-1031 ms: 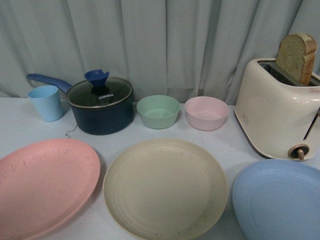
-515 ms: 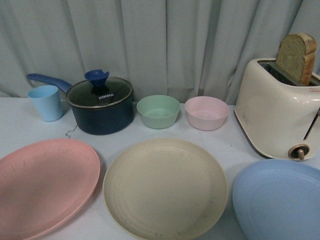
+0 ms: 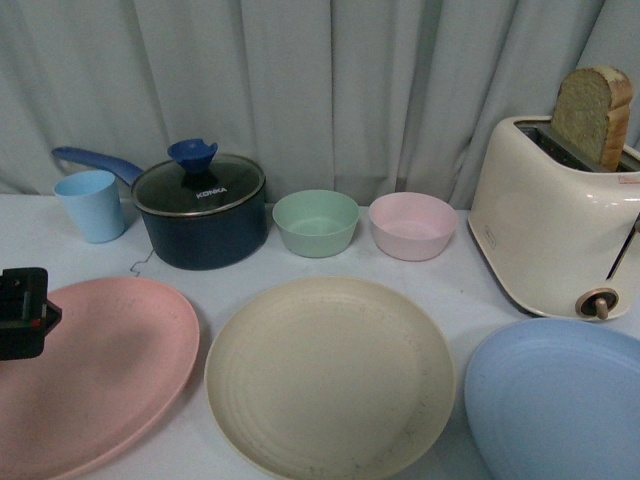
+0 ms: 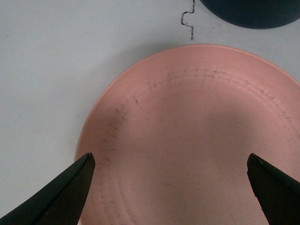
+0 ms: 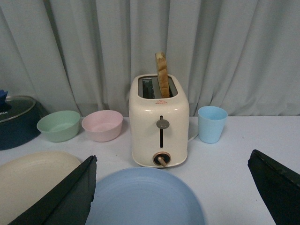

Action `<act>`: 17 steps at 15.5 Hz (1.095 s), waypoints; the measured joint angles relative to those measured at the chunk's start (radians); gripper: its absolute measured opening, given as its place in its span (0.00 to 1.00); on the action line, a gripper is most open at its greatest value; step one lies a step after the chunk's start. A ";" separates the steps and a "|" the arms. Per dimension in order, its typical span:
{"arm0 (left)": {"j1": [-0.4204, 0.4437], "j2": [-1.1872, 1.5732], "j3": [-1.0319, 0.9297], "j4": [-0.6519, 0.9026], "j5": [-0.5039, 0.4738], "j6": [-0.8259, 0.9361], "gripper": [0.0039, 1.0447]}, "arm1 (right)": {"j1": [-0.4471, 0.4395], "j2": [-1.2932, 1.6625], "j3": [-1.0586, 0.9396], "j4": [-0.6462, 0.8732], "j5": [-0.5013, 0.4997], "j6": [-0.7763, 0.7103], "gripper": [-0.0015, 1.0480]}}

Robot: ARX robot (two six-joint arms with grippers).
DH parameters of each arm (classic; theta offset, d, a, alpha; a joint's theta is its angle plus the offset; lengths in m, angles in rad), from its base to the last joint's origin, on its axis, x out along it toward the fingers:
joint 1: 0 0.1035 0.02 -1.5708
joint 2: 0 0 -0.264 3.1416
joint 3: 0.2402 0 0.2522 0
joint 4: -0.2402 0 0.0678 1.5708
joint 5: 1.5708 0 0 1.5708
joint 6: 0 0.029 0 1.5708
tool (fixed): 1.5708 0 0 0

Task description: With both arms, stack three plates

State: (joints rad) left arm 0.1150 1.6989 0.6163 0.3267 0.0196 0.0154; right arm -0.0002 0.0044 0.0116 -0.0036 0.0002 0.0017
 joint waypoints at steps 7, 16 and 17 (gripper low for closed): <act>0.149 0.151 0.012 0.112 0.031 0.039 0.94 | 0.000 0.000 0.000 0.000 0.000 0.000 0.94; 0.199 0.288 0.002 0.201 0.018 -0.008 0.72 | 0.000 0.000 0.000 0.000 0.000 0.000 0.94; 0.196 0.288 -0.002 0.203 0.019 -0.010 0.62 | 0.000 0.000 0.000 0.000 0.000 0.000 0.94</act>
State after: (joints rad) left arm 0.3111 1.9873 0.6140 0.5293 0.0387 0.0055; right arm -0.0002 0.0044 0.0116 -0.0036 -0.0002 0.0017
